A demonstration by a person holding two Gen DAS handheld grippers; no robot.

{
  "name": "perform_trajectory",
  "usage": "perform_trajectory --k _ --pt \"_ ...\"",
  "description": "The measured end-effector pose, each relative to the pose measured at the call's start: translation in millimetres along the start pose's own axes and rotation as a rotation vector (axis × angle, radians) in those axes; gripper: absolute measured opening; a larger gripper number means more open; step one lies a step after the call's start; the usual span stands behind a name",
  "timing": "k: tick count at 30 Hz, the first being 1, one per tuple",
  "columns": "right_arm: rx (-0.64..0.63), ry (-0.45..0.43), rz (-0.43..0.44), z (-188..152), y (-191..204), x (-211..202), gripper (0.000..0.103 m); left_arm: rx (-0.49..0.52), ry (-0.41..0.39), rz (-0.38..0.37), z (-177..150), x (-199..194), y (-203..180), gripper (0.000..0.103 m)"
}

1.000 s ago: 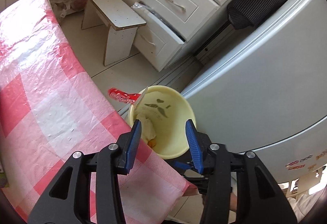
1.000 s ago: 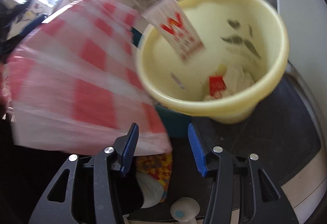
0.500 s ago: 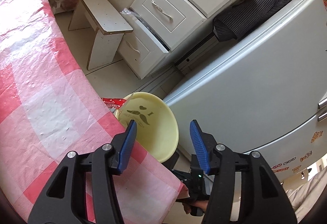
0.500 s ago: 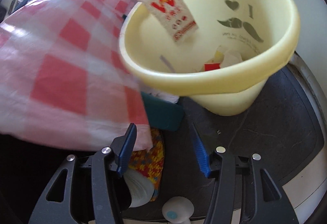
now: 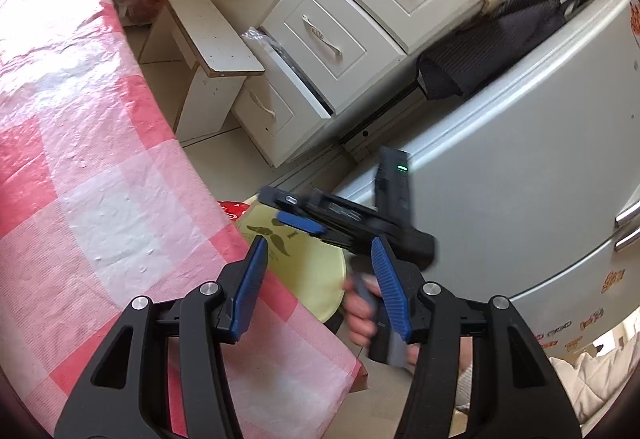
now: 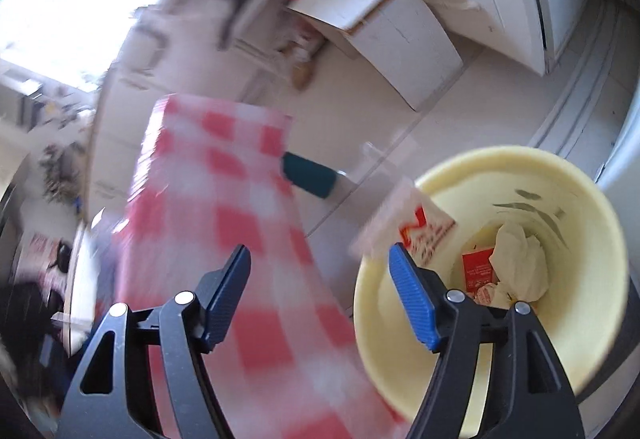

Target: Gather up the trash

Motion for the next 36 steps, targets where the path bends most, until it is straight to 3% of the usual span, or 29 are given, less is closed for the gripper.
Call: perform_trajectory --k 3,5,6,8,10,18,19,20,21,22,27,28,30,31,32,36 --pt "0.073 0.042 -0.019 3 -13 24 0.066 -0.040 -0.032 -0.014 2 -7 7 0.052" --pt "0.121 0.051 0.011 0 -25 31 0.045 -0.048 -0.048 -0.013 2 -10 9 0.053" --pt "0.136 0.047 0.029 -2 -30 31 0.041 -0.048 -0.051 -0.013 3 -10 10 0.054" --pt "0.156 0.042 0.074 -8 -39 29 0.018 -0.046 -0.052 -0.013 3 -10 10 0.055" --pt "0.171 0.036 0.089 -11 -45 25 0.007 -0.044 -0.052 -0.012 3 -10 10 0.055" --pt "0.162 0.014 0.065 -22 -57 -8 0.003 -0.045 -0.059 -0.003 3 -9 9 0.055" --pt "0.170 0.009 0.058 -19 -54 -7 0.014 -0.044 -0.060 0.000 3 -9 8 0.055" --pt "0.193 0.005 0.048 -14 -54 -7 0.058 -0.042 -0.060 0.003 4 -9 8 0.055" --pt "0.221 0.002 0.019 -8 -55 -7 0.078 -0.041 -0.060 0.005 3 -9 7 0.055" --pt "0.233 0.000 0.003 -4 -54 -6 0.088 -0.040 -0.060 0.006 3 -8 7 0.055" --pt "0.240 0.068 -0.061 11 -45 24 0.086 -0.041 -0.060 0.004 4 -8 7 0.055" --pt "0.244 0.081 -0.072 12 -46 30 0.082 -0.042 -0.060 0.003 4 -8 7 0.055" --pt "0.255 0.093 -0.049 13 -48 37 0.063 -0.042 -0.060 0.003 4 -8 7 0.055" --pt "0.258 0.099 -0.028 12 -50 39 0.043 -0.042 -0.061 0.003 4 -8 7 0.055" --pt "0.264 0.103 -0.012 9 -52 39 0.031 -0.042 -0.061 0.002 4 -8 7 0.055" --pt "0.244 0.079 0.038 -5 -59 26 0.008 -0.043 -0.061 0.001 4 -8 7 0.055"
Point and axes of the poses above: each gripper's, at about its wrist camera, not at the fingertips, and x roughly the way its jaws point, y to its left, z to its top, the point moved 7 cm from there along x, roughly the way its jaws point, and after that the axes turned 6 degrees about y, right-handed, at the moved point
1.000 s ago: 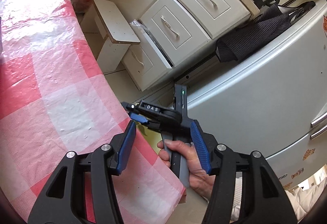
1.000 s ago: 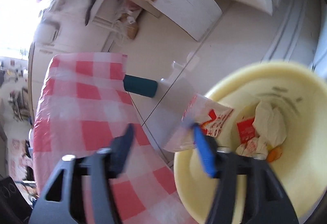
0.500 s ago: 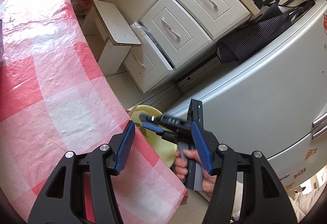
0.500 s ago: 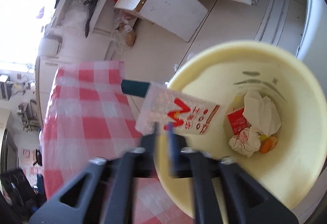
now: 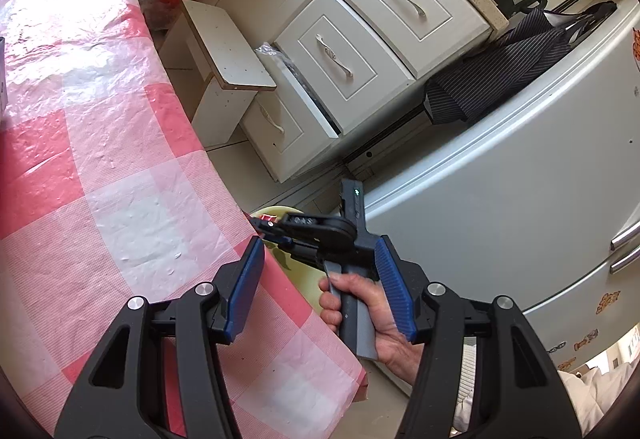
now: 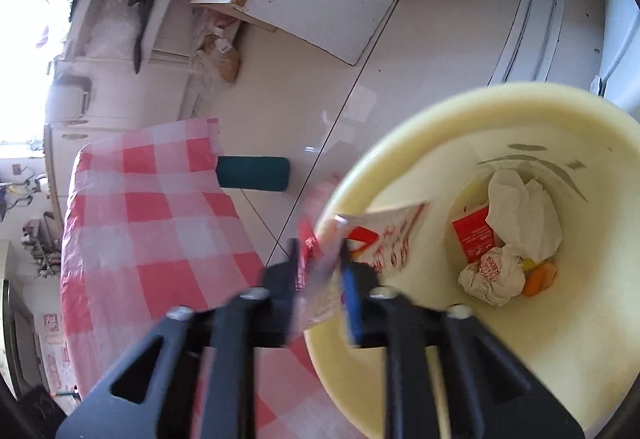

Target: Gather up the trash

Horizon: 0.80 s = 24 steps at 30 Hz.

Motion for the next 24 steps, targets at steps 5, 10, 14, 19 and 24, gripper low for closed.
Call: perform_trajectory --k 5,10,14,19,24 --pt "-0.071 -0.036 -0.036 -21 -18 -34 0.002 0.002 0.000 0.004 0 0 0 0.055" --pt "-0.316 0.031 -0.371 -45 -38 -49 0.003 0.003 -0.001 0.007 0 0 0 0.055" --pt "-0.485 0.030 -0.589 -49 -34 -62 0.059 0.005 0.000 0.008 1 0 0 0.055" --pt "-0.693 -0.192 -0.475 -22 74 -96 0.059 0.001 -0.001 -0.002 2 1 2 0.055" --pt "-0.756 0.114 -0.432 21 135 33 0.077 -0.004 -0.008 -0.010 4 -1 4 0.055"
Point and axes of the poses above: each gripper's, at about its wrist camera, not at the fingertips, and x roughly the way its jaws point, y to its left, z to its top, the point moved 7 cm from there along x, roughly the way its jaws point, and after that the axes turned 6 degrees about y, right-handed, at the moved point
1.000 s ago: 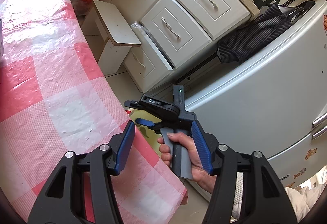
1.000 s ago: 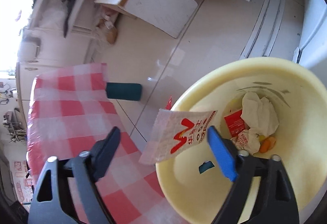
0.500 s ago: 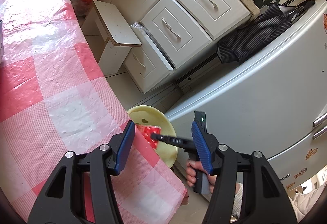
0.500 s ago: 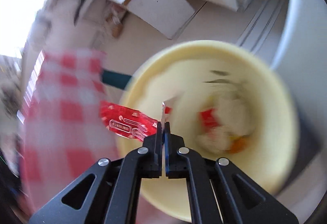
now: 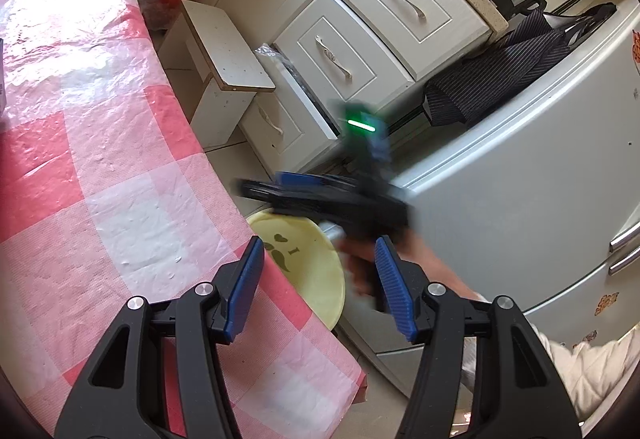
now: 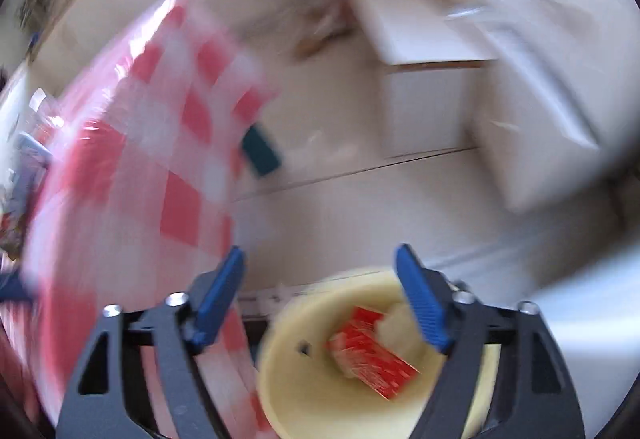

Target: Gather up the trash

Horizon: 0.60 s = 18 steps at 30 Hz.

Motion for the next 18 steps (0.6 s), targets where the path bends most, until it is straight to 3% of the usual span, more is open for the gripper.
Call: perform_trajectory --k 2,5,6,10,11,13,14,15,17,18 --pt "0.086 0.180 0.086 19 11 71 0.074 -0.002 -0.016 0.001 0 -3 1 0.055" --pt "0.168 0.365 0.217 18 42 145 0.074 0.005 -0.036 0.004 0 -8 0 0.055" --pt "0.163 0.403 0.218 13 50 160 0.074 0.011 -0.040 0.005 0 -8 -1 0.055" --pt "0.045 0.558 0.082 -33 81 232 0.075 0.029 -0.044 -0.005 0 -9 -4 0.055" --pt "0.026 0.608 -0.011 -44 82 242 0.075 0.026 -0.045 -0.012 1 -10 -3 0.055" --pt "-0.069 0.583 -0.036 -57 99 260 0.075 0.017 -0.045 -0.027 2 -10 -2 0.055" --pt "-0.081 0.650 -0.052 -68 100 270 0.075 0.016 -0.045 -0.032 2 -10 -2 0.055" --pt "-0.078 0.659 -0.059 -68 98 276 0.075 0.012 -0.043 -0.038 2 -10 -1 0.055" --pt "-0.089 0.595 -0.121 -58 95 279 0.075 0.011 -0.051 -0.043 3 -11 0 0.055" --pt "-0.108 0.619 -0.142 -62 93 285 0.075 0.009 -0.049 -0.050 3 -11 0 0.055"
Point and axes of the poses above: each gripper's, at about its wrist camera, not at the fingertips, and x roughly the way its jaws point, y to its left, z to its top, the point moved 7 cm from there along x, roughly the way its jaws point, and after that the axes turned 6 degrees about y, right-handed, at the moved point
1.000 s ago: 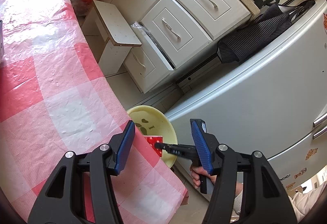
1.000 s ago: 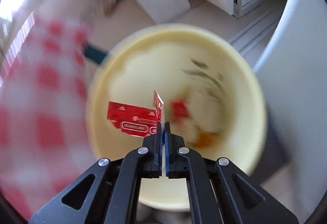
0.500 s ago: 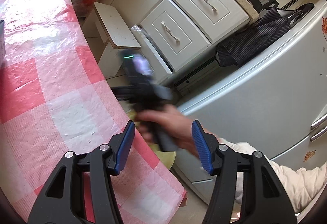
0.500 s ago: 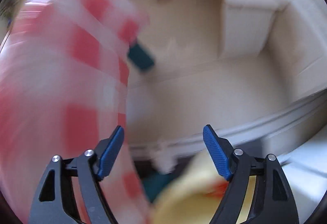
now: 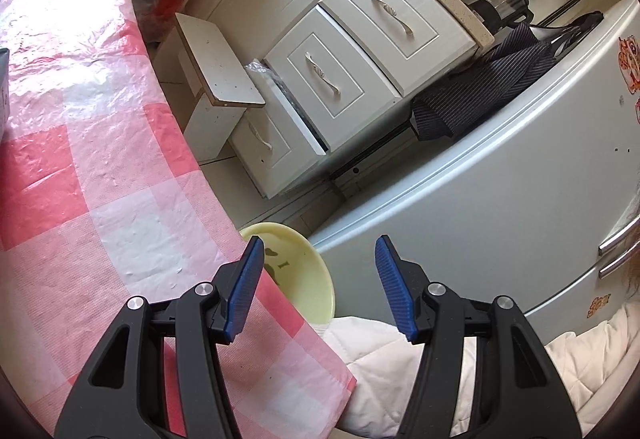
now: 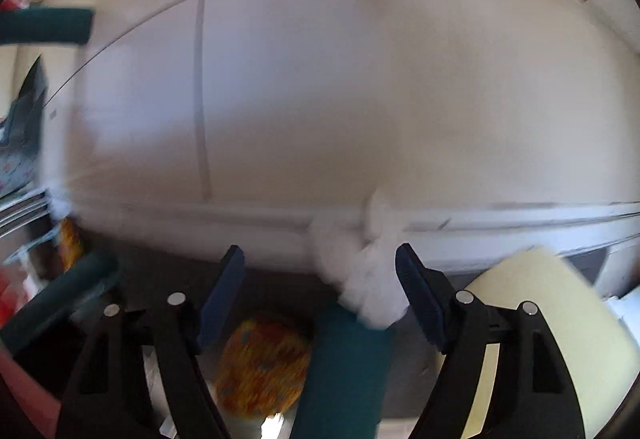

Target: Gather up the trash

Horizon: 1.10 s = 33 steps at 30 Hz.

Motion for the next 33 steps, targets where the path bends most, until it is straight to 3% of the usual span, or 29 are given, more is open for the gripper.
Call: perform_trajectory --k 2,6,10,12,14,18,21,24,25,26,29,32,33 --pt "-0.025 0.081 0.012 -4 3 20 0.075 0.000 -0.002 -0.006 0 -1 1 0.055" --pt "-0.140 0.192 -0.107 -12 6 61 0.077 -0.003 -0.007 -0.009 0 -2 2 0.055" --pt "-0.173 0.208 -0.116 -13 7 83 0.078 -0.007 -0.010 -0.012 0 -4 3 0.055" --pt "-0.192 0.219 -0.169 -12 5 93 0.078 -0.012 -0.009 -0.012 0 -4 4 0.055" --pt "-0.233 0.217 -0.197 -11 4 97 0.090 -0.017 -0.009 -0.011 0 -4 6 0.055" --pt "-0.305 0.210 -0.255 -11 16 105 0.094 -0.025 -0.010 -0.010 0 -5 8 0.055" --pt "-0.293 0.184 -0.275 -16 21 101 0.079 -0.027 -0.011 -0.009 0 -4 8 0.055" --pt "-0.293 0.185 -0.201 -20 19 87 0.042 -0.028 -0.013 -0.005 0 -4 8 0.055" --pt "-0.290 0.188 -0.167 -22 24 87 0.022 -0.029 -0.014 -0.001 -1 -5 8 0.055" --pt "-0.262 0.155 -0.184 -18 21 81 0.009 -0.031 -0.017 0.002 -1 -5 8 0.055" --pt "-0.125 0.046 -0.059 -8 14 58 0.009 -0.030 -0.019 0.011 0 -5 8 0.055" --pt "0.037 -0.112 0.135 3 4 17 0.009 -0.029 -0.025 0.021 0 -5 8 0.055" --pt "0.104 -0.166 0.240 5 -2 1 0.009 -0.029 -0.025 0.027 0 -5 8 0.055"
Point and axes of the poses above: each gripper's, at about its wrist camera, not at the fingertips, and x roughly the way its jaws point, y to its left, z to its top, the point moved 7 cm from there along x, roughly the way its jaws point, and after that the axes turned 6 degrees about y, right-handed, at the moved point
